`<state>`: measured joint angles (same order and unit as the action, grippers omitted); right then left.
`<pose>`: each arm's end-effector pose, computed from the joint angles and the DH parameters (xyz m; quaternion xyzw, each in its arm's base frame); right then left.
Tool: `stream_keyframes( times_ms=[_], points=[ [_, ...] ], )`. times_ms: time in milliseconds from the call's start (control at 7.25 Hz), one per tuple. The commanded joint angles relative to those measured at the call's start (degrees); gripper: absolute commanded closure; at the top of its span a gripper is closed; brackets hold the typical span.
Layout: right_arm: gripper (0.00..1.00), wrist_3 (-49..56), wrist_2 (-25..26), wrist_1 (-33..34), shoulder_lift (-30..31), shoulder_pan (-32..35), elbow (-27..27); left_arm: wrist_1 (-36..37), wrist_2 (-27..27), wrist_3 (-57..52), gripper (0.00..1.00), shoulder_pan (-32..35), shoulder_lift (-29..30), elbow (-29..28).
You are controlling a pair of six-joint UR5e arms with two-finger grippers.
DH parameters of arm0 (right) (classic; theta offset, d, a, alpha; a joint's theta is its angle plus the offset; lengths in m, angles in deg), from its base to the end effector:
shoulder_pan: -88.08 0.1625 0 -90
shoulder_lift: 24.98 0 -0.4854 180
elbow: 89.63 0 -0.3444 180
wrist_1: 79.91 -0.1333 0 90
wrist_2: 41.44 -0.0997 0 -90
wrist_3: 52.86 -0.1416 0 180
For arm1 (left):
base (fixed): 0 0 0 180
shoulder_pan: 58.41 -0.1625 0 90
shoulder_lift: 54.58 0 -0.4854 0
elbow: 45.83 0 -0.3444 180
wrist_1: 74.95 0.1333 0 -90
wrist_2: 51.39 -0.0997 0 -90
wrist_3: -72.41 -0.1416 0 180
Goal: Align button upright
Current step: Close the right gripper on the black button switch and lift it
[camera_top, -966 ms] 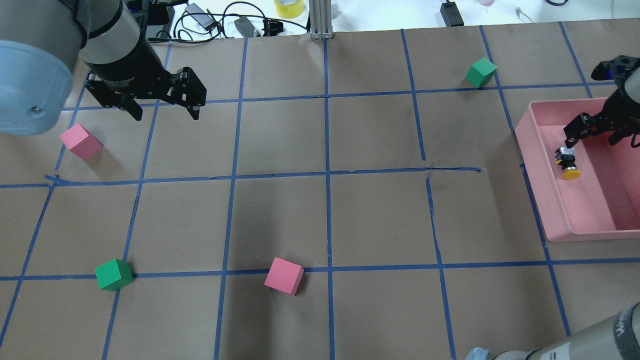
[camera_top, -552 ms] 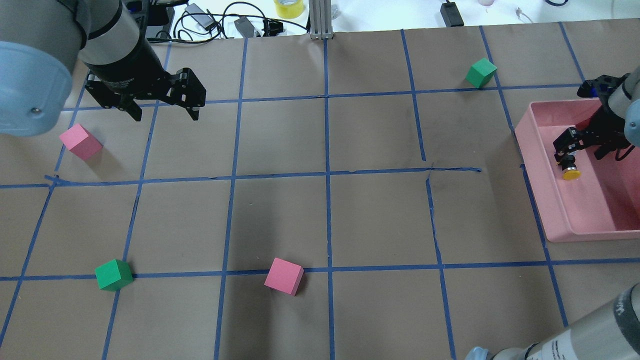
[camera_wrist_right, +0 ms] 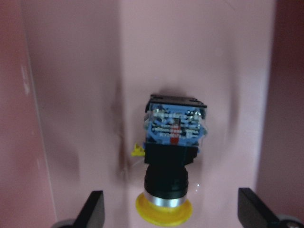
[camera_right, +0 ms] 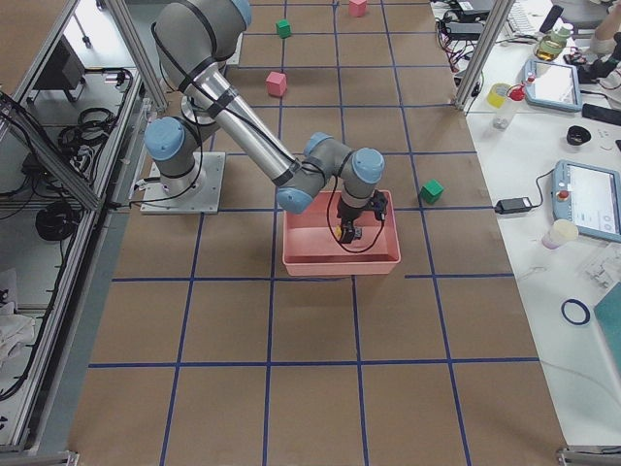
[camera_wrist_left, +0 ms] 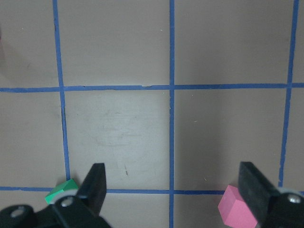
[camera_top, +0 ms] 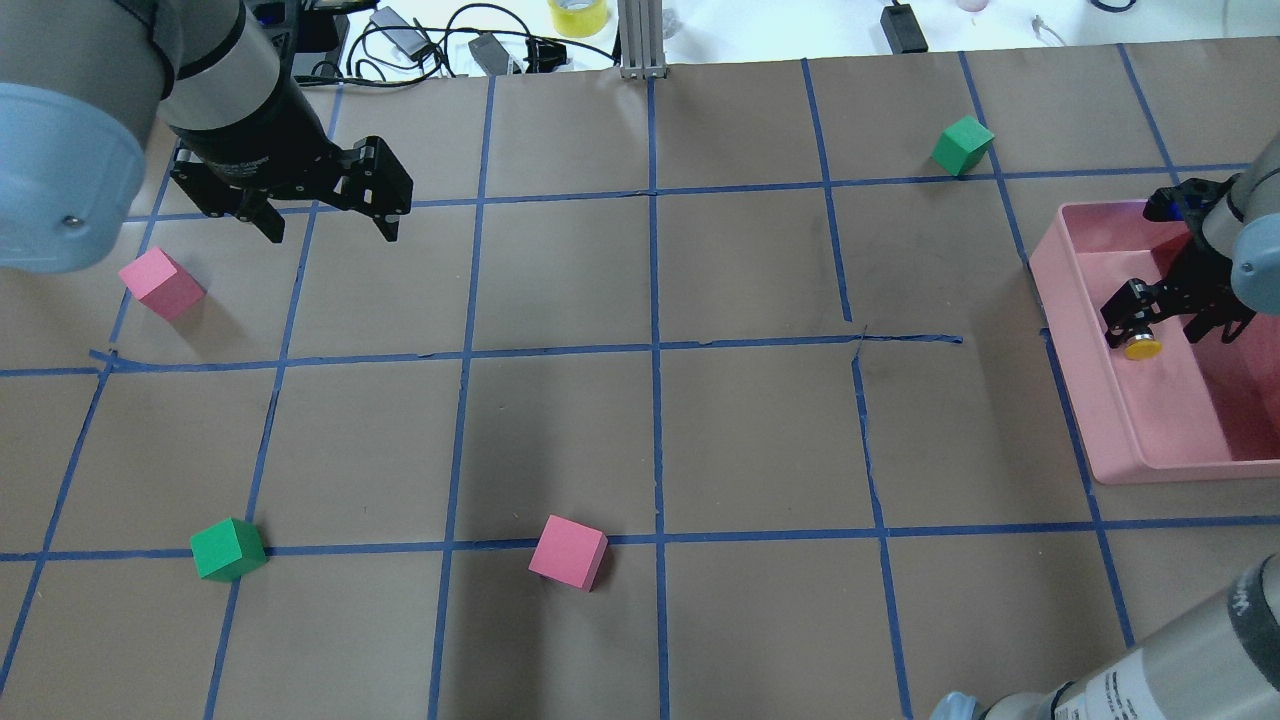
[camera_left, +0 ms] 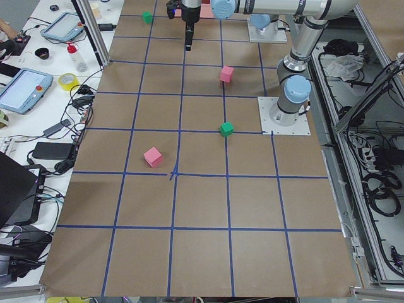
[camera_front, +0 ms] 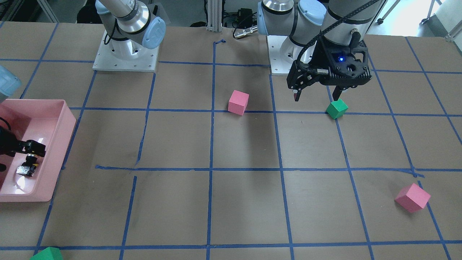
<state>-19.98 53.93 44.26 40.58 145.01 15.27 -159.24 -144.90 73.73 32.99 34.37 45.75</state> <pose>-0.2016 -0.5296 0.2367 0.0005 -0.9979 -0.0633 0.0147 -0.1355 -0.4444 0.5129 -0.0007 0.9985 -0.0459 0.0295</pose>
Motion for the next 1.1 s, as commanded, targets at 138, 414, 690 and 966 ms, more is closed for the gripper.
stream_keyframes(
  times_ms=[138,414,690,966],
  points=[
    [0.27,0.00,-0.01,1.33,-1.48,-0.06,0.66,-0.09,-0.09,0.00,0.00,0.01,-0.01,0.00],
    [1.00,0.17,1.74,1.16,-1.48,-0.06,0.06,-0.09,-0.09,0.00,0.00,0.01,-0.01,0.09],
    [1.00,-0.96,1.58,0.37,-0.78,-0.06,-2.57,-0.09,0.09,0.00,0.00,0.01,-0.54,1.23],
    [1.00,-1.23,1.31,-2.34,1.05,-0.06,-5.47,-0.09,0.09,0.00,0.00,0.01,-0.63,1.23]
  ],
)
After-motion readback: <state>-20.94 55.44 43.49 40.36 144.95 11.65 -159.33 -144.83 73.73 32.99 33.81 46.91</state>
